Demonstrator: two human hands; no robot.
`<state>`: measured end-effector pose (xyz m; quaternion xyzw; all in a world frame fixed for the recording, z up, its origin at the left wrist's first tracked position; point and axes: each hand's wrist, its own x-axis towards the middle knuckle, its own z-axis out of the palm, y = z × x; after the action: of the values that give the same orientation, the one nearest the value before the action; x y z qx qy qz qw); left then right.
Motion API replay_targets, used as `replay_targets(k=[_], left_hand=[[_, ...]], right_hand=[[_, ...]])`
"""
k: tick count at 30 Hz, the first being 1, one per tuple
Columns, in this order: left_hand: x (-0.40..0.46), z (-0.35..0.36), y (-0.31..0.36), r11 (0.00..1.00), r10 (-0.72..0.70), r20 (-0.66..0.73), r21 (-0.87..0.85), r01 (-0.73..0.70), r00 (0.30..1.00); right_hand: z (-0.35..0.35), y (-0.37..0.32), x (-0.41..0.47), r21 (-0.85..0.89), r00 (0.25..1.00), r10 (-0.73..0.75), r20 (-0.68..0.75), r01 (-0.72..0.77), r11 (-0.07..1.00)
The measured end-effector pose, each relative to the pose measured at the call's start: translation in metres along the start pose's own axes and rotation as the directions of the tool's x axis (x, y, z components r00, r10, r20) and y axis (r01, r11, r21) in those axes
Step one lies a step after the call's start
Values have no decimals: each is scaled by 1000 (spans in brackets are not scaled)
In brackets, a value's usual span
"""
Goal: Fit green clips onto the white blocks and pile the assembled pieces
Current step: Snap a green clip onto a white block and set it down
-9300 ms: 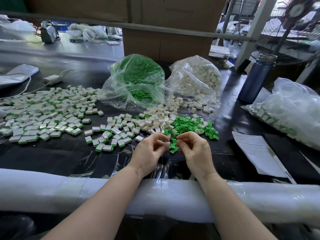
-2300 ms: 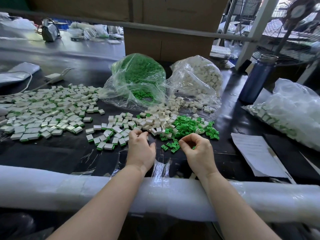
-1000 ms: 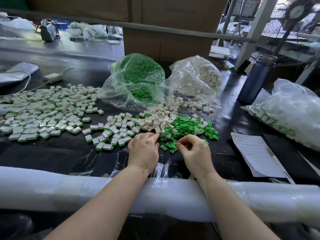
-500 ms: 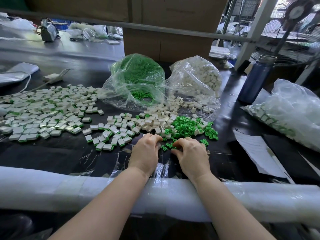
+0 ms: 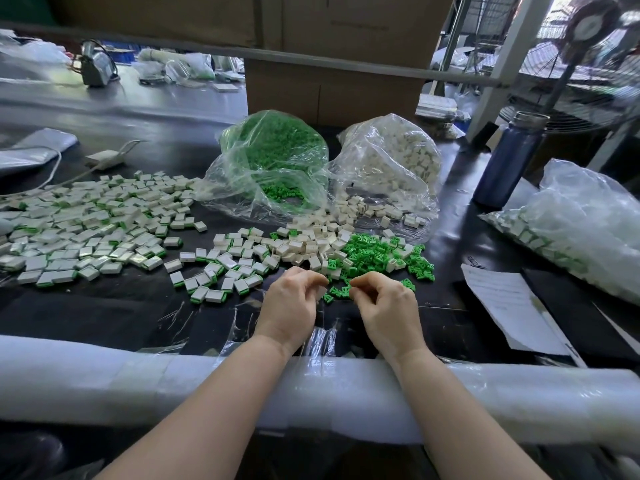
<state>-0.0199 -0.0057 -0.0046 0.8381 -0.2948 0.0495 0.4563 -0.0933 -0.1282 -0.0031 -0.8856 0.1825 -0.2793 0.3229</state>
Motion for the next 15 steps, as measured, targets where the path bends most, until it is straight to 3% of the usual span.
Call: replay_targets(k=[5,10,15], left_hand=[[0,0,1,989,-26,90,-140,38,996],[1,-2,-1,947,-113,203,-276,167,973],[2,-3,0,920,-122,245,-337,202,962]], right_hand=[[1,3,3,110,1000,10,9,-11,994],[0,4,3,251,999,23,31,-30,967],[0,4,4,355,992,96,81,-119,927]])
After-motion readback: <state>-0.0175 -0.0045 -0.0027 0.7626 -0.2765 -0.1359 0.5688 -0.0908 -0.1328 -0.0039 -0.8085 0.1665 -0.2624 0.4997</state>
